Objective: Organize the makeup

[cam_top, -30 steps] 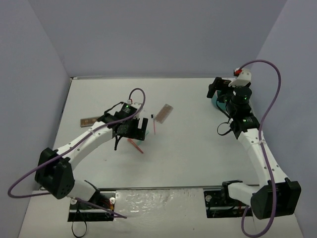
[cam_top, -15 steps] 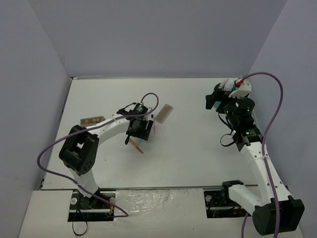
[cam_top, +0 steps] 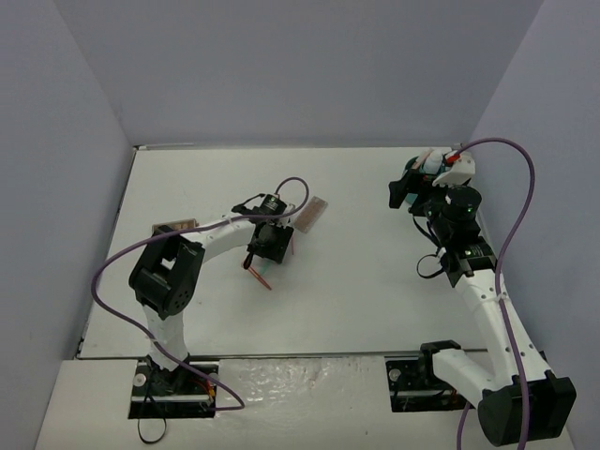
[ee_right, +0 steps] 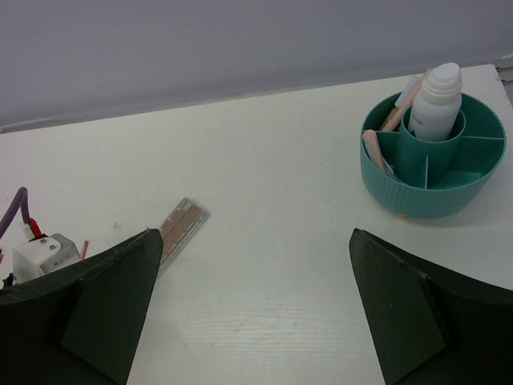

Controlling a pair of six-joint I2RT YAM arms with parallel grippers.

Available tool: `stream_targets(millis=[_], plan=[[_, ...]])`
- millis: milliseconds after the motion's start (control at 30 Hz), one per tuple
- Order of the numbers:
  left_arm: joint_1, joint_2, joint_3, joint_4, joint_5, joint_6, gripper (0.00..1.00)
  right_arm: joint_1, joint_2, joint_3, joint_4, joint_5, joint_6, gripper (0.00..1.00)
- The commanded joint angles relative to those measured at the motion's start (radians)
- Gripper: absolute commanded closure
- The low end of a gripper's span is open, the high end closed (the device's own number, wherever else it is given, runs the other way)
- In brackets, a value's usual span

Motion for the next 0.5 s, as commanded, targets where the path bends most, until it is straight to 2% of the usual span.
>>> stream_targets(millis=[0,200,467], plan=[[-0.006,0.021,0.065,0.015,-0.015,0.026,0.53,-0.006,-0.006,0.01,0.08,-0.013,0.005,0.0],[-0.007,0.031,0.047,-0.003,-0.024,0.005,0.63,-0.007,-0.006,0.008,0.08,-0.012,0.005,0.0],[-0.036,0.026,0.032,-0.019,-0.067,0.01,0.7,-0.007,-0.007,0.007,0.08,-0.016,0.008,0.0]])
